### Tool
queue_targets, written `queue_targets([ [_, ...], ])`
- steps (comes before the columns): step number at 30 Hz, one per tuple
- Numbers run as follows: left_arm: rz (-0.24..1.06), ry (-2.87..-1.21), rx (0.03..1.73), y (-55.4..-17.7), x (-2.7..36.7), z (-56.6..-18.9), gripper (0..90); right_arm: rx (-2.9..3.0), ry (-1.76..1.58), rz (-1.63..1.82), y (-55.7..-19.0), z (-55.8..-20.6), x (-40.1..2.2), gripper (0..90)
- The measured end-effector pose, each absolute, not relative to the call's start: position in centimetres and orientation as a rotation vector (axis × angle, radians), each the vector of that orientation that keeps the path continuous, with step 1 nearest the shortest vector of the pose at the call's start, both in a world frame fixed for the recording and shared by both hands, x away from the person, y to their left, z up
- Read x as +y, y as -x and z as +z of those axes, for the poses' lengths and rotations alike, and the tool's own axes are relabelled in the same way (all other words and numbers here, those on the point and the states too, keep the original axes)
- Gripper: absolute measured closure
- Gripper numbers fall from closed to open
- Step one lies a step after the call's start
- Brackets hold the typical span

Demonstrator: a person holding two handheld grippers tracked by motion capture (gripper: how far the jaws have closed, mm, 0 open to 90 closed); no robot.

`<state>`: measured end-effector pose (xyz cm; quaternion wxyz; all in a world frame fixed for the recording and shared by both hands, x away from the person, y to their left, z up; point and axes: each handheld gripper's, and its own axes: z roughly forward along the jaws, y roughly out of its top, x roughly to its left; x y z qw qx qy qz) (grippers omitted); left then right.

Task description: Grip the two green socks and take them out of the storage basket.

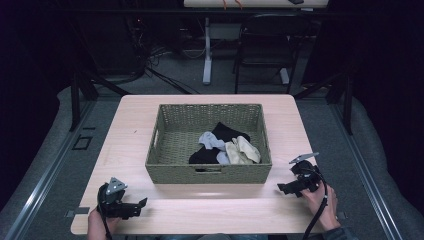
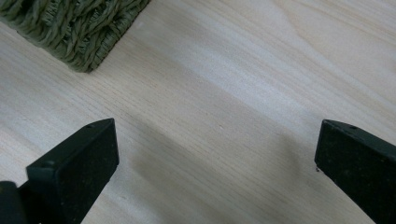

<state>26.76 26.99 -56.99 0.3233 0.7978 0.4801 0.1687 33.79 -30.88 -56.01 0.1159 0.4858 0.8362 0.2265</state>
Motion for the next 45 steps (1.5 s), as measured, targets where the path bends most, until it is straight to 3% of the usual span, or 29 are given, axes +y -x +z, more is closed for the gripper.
queue_targets([
  [27,0.444,-2.091,1.259,-26.7,27.1,-57.0,0.8,2.468,-1.377,0.602,-33.8,-55.2,-30.6,0.0],
  [45,0.444,-2.082,1.253,-26.6,27.1,-57.0,0.8,2.468,-1.302,0.620,-33.9,-50.0,-30.7,1.9],
])
